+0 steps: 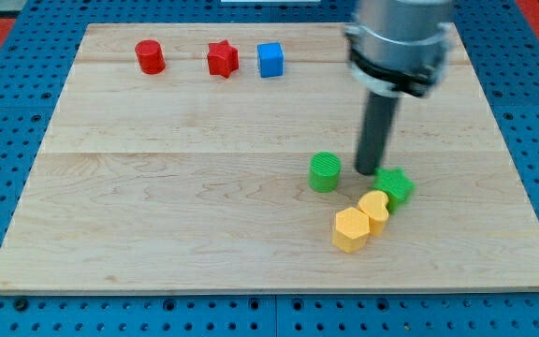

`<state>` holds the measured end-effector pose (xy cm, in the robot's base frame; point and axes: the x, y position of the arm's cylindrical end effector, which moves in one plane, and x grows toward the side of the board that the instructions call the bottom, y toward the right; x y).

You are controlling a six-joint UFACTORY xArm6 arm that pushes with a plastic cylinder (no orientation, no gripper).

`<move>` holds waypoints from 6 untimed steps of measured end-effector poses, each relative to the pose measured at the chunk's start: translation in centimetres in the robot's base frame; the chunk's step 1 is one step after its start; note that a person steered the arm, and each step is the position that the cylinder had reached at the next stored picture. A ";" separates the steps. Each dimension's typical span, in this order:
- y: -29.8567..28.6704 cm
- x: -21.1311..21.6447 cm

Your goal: Place the green circle above the yellow hexagon

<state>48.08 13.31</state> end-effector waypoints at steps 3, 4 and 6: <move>0.6 -2.8; 0.5 -2.8; -7.7 -3.8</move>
